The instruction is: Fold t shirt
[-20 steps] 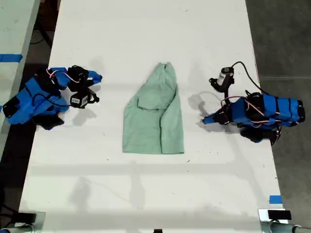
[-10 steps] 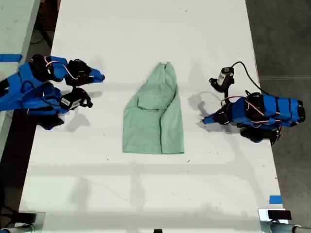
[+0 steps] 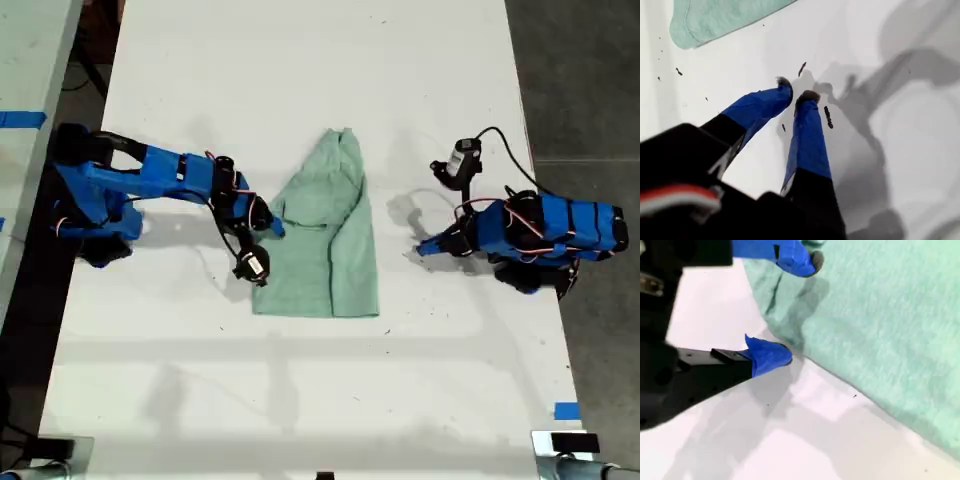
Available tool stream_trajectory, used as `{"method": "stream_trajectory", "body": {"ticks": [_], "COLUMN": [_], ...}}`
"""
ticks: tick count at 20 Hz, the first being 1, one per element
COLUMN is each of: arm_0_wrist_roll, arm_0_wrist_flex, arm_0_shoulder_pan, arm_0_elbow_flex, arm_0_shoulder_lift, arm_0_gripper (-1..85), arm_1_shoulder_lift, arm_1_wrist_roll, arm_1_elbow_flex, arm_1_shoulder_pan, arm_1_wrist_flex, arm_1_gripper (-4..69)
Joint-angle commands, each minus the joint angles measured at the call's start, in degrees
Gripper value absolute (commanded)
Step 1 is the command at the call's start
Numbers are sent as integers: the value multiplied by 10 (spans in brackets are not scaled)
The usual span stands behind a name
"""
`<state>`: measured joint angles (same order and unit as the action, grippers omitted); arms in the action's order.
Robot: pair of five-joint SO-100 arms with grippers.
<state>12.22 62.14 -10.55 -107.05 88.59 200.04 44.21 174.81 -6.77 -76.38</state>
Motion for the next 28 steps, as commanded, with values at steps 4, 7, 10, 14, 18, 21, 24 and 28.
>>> {"method": "stream_trajectory", "body": {"ticks": [4,7,10,14,18,21,24,28], "arm_0_wrist_roll": [142,173,160,131,104,90,76,13], "arm_0_wrist_flex": [-2,16,11,12,16,78,163,272], "arm_0_shoulder_pan": [80,99,86,77,76,76,83,86], "arm_0_elbow_flex": [68,85,91,115,136,200,294,484], "arm_0_shoulder_lift": [-27,-29,-67,-108,-121,-123,-131,-140], "arm_0_gripper": [218,125,35,183,-3,-3,-3,-3], "arm_1_shoulder_lift": [7,7,7,7,7,7,7,7], "arm_1_wrist_roll": [9,9,9,9,9,9,9,9], "arm_1_elbow_flex": [32,32,32,32,32,32,32,32], "arm_1_shoulder_pan": [-4,-4,-4,-4,-4,-4,-4,-4], "arm_1_wrist_flex": [-1,-1,-1,-1,-1,-1,-1,-1], "arm_1_gripper": [50,50,50,50,50,50,50,50]}}
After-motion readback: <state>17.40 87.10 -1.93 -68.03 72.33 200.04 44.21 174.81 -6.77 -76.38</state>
